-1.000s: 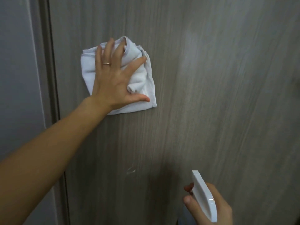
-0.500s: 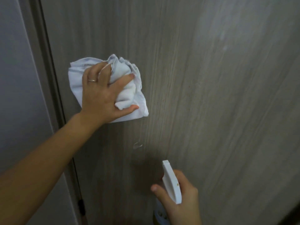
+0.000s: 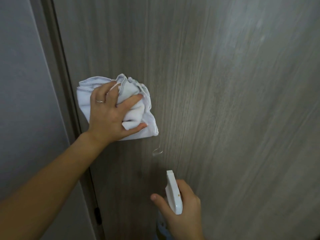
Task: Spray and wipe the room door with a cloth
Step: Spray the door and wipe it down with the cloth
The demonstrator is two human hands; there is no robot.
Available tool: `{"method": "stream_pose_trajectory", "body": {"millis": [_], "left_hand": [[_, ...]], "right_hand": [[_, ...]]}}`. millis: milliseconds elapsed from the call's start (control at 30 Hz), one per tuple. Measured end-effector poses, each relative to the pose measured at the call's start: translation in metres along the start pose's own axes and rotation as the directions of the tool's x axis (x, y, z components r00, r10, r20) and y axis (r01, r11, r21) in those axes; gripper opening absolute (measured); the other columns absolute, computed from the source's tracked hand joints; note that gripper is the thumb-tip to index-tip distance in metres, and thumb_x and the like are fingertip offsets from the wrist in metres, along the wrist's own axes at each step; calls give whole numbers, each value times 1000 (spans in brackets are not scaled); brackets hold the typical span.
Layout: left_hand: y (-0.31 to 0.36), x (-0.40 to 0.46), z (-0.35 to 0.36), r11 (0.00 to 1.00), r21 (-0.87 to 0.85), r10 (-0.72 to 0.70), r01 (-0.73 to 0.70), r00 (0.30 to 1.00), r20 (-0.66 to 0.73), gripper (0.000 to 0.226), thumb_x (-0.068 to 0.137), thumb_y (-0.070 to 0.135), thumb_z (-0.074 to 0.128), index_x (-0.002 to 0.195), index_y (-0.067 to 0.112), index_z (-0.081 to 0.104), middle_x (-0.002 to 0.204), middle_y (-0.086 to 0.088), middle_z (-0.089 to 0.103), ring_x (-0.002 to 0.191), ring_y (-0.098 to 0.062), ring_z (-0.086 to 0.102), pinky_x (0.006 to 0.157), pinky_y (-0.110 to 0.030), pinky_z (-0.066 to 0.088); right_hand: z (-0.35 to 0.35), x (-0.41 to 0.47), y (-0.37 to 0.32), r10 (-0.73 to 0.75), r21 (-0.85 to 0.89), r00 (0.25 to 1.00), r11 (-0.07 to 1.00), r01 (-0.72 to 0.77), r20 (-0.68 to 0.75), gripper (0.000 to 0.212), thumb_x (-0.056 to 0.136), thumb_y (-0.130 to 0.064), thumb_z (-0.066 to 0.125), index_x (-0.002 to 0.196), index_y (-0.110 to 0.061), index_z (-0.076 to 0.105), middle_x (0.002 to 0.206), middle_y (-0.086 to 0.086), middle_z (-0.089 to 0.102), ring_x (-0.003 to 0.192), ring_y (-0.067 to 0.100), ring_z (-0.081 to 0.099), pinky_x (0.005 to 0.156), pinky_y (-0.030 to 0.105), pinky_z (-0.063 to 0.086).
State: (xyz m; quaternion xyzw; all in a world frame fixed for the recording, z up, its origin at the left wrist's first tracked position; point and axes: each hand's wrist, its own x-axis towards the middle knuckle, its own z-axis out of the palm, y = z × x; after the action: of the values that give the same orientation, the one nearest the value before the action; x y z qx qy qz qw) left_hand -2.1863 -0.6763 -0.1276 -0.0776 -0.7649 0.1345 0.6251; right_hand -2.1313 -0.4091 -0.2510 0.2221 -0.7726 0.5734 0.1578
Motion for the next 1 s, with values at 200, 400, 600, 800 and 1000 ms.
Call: {"method": "stream_pose_trajectory", "body": {"millis": [200, 400, 600, 800, 1000], "left_hand": [[1, 1, -2, 1000, -9, -11, 11, 1000, 1, 70, 81, 73, 61, 132, 26, 53, 136, -15, 38, 125, -38, 38, 106, -54, 32], [9, 4, -4, 999, -12, -43, 43, 999, -11, 71, 78, 74, 63, 130, 26, 54, 135, -15, 39, 123, -39, 40, 104, -56, 34], [34, 4, -1, 991, -33, -132, 131, 991, -22, 90, 65, 90, 59, 130, 29, 53, 140, -15, 35, 128, -39, 37, 107, -60, 32], [82, -87, 19, 999, -19, 31, -29, 997, 70, 69, 69, 77, 66, 122, 34, 58, 138, -17, 40, 127, -39, 41, 109, -53, 26], [120, -139, 37, 996, 3, 84, -85, 993, 85, 55, 73, 71, 68, 115, 37, 59, 128, -8, 46, 126, -34, 42, 108, -50, 28]], "right_hand": [[-3, -1, -1, -49, -49, 998, 997, 51, 38, 47, 49, -66, 76, 72, -28, 61, 64, -9, 62, 59, 6, 61, 56, 11, 46], [-20, -9, -6, -12, 38, 999, 999, 11, 33, 67, 48, -81, 68, 81, -22, 69, 72, -9, 69, 67, 7, 66, 60, 11, 48], [-38, -9, -4, -11, 29, 1000, 1000, 10, 21, 68, 40, -80, 72, 77, -22, 71, 67, -5, 71, 59, 6, 67, 56, 9, 46], [-49, -10, 4, 18, 13, 999, 1000, -17, -51, 70, 43, -86, 63, 76, -26, 72, 70, -13, 72, 64, 3, 68, 58, 8, 48], [-46, -18, 9, 38, -20, 997, 999, -39, -71, 57, 47, -87, 60, 70, -36, 69, 68, -15, 70, 60, 1, 68, 56, 9, 49]]}}
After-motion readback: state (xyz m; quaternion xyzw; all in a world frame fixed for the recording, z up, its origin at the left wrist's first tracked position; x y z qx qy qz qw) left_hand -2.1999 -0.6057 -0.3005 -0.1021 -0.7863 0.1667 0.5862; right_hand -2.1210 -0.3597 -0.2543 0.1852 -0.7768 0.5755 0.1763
